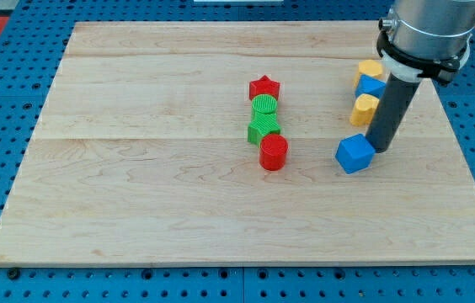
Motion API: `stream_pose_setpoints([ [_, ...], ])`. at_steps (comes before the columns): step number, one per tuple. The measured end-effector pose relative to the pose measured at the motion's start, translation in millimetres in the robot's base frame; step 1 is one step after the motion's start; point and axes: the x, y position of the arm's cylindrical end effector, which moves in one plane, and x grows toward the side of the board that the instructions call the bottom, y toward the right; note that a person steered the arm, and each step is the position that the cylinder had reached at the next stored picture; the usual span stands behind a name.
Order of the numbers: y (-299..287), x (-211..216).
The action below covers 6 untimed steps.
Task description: Push the cube towards the green star
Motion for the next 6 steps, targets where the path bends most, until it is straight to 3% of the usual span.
stream_pose_setpoints([
  [2,10.3,47.9],
  [6,-4.7,39.8],
])
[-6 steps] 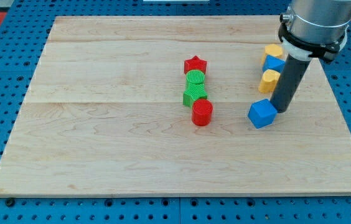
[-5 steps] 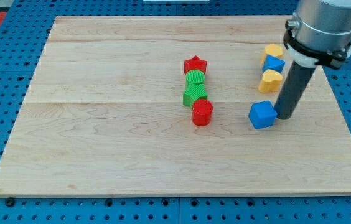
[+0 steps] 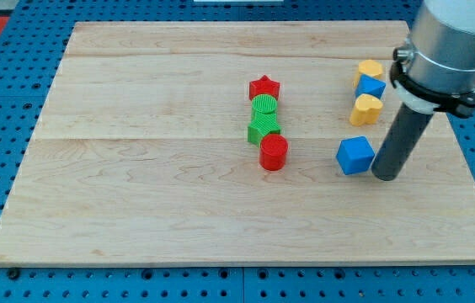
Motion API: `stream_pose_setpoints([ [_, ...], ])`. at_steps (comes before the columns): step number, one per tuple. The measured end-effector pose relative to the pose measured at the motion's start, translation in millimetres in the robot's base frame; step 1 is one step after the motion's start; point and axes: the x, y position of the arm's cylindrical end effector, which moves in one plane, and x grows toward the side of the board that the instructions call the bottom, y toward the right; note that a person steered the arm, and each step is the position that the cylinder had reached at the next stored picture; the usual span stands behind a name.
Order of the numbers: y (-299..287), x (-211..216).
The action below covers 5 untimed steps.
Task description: Push the cube towards the green star
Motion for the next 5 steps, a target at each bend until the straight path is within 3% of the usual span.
stream_pose_setpoints([
  [3,-24.5,-21.8],
  [5,9.7,-28.2],
])
